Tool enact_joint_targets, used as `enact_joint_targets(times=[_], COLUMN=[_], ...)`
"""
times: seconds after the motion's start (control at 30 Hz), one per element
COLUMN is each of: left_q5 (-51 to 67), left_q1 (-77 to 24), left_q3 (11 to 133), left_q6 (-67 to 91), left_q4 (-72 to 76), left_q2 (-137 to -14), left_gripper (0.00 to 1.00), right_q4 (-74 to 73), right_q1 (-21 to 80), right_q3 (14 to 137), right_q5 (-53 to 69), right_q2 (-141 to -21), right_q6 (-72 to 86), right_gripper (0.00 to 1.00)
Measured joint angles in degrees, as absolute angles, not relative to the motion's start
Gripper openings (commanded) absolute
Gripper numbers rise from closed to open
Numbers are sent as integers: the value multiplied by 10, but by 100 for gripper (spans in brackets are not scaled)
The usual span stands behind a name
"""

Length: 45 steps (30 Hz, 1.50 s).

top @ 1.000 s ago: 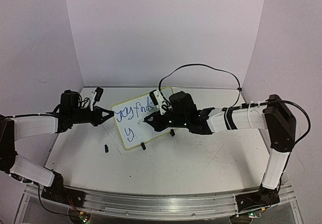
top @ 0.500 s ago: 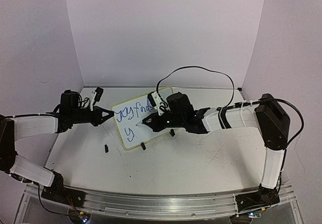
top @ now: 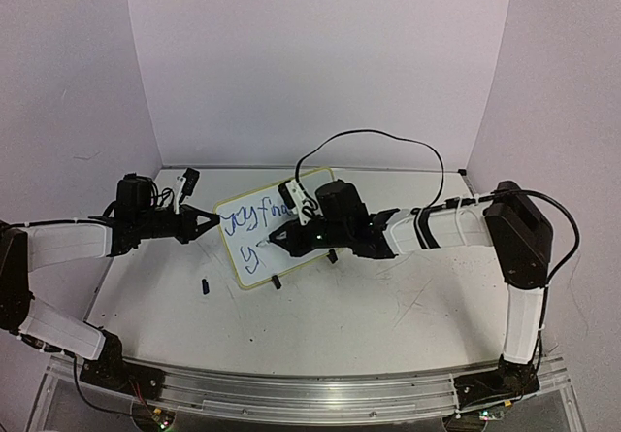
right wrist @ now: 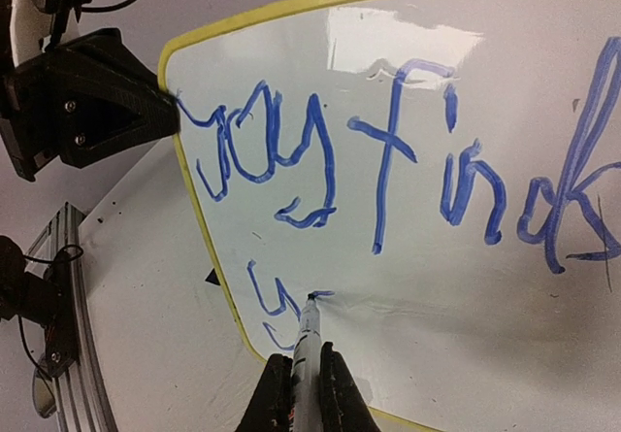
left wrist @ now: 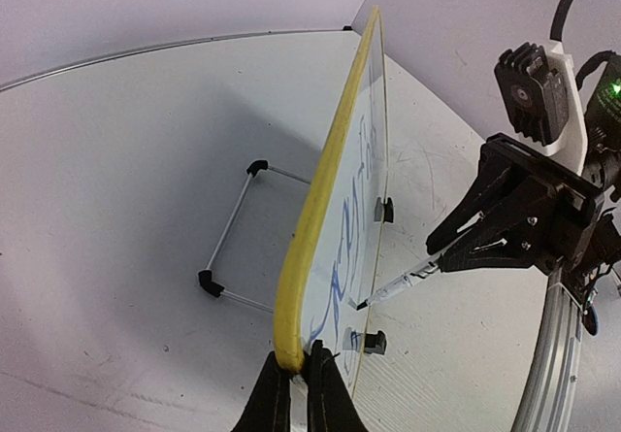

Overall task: Write a sentence on the whiteboard
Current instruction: Write on the whiteboard with the whiteboard marker without the cap.

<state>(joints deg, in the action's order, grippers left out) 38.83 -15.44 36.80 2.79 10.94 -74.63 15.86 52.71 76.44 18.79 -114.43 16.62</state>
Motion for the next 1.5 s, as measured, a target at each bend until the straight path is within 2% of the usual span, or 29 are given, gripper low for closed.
enact_joint_targets(times=[1.5], left_q5=[388], left_q1=[-154], left_q3=[368], left_q6=[28], left_q4=[109], left_q2=[-746], left_gripper=[0], right_q4=[154], right_q1=[525], right_q3=[731], right_q5=[159], right_q2=[-1134], right_q6=[177], right_gripper=[0])
